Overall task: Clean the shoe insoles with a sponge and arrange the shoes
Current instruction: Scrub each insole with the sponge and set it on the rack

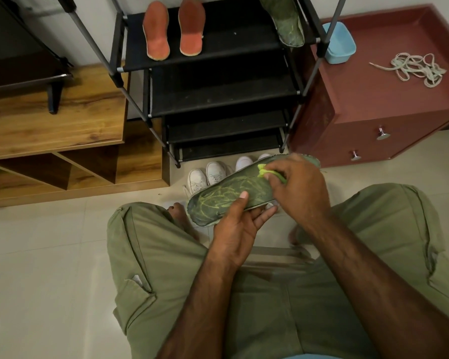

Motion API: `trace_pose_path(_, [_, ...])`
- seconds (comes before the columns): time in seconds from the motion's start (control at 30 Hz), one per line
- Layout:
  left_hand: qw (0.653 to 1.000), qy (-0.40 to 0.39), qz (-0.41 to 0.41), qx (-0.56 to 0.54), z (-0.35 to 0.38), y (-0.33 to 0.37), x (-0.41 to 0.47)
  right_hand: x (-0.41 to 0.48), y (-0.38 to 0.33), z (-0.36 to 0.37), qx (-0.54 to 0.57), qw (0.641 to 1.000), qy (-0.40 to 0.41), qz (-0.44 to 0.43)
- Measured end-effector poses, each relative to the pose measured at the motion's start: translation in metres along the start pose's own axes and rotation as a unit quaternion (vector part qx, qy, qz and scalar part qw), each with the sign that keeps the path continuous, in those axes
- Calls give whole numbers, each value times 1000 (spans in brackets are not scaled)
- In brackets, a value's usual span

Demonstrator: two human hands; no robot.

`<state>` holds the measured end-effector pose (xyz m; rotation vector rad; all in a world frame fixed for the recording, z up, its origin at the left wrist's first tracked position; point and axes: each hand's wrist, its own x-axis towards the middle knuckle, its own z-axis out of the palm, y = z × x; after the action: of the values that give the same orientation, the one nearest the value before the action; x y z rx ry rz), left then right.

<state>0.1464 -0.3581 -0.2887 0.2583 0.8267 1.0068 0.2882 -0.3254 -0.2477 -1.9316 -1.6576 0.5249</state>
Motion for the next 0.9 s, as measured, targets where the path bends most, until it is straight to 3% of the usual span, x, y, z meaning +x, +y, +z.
trace_pose_path(0.07, [1000,0,1,1,2,0,-1,1,-1,0,-2,1000,9,2])
trace_pose_path(0.2, [1000,-3,7,2,0,1,-2,-7,-12,5,-59,993,-73,-72])
trace_pose_path(0.33, [1000,1,3,5,1,0,0,3,-2,-2,-79,997,-1,5])
trace_pose_path(0.47, [1000,2,10,11,-1,0,-1,-8,-7,2,-63,991,-80,-84])
trace_pose_path(0.63, [1000,-2,5,13,3,0,0,5,3,-1,-8,1000,13,10])
trace_pose_path(0.77, [1000,-8,14,23,0,0,-1,-4,-4,6,5,997,-68,-47])
trace_pose_path(0.9, [1000,-11,7,15,2,0,-1,5,3,2,9,999,11,28])
